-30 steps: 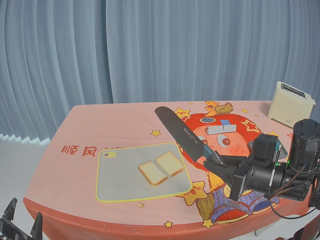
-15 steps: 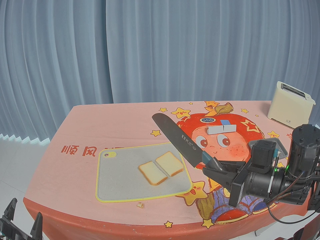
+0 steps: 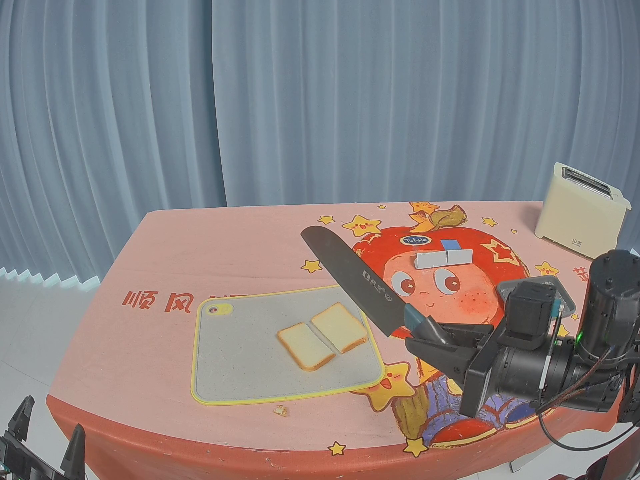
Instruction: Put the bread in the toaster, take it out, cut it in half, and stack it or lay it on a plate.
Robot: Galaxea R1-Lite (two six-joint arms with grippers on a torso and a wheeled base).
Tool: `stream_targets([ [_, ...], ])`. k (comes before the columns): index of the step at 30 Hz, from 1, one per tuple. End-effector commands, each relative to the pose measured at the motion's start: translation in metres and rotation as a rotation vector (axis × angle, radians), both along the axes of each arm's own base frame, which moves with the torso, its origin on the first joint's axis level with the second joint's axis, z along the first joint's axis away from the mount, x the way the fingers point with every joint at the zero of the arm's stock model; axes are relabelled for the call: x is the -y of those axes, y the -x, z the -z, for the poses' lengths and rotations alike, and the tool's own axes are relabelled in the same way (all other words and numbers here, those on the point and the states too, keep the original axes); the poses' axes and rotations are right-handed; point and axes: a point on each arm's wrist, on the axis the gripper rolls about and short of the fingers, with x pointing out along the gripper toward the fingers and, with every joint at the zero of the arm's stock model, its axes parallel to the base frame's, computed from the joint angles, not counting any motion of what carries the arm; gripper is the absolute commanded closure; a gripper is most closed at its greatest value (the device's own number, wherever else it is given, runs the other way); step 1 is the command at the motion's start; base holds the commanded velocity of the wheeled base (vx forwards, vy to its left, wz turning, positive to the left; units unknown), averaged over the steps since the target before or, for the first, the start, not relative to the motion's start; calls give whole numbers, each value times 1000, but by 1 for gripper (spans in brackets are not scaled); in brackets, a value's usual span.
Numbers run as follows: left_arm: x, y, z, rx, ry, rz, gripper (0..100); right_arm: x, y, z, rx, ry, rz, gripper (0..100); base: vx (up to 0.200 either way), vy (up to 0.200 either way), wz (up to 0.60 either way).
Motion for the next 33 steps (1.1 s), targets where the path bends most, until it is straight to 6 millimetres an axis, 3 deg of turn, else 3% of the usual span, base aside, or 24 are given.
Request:
stream_targets([
  [1, 0, -1, 5, -9, 0, 0, 0, 0, 0, 1, -3, 5, 0, 100, 0, 0, 0],
  [33, 0, -1, 5, -9, 0, 2, 0, 4, -1, -5, 14, -16, 17, 100, 0, 0, 0],
])
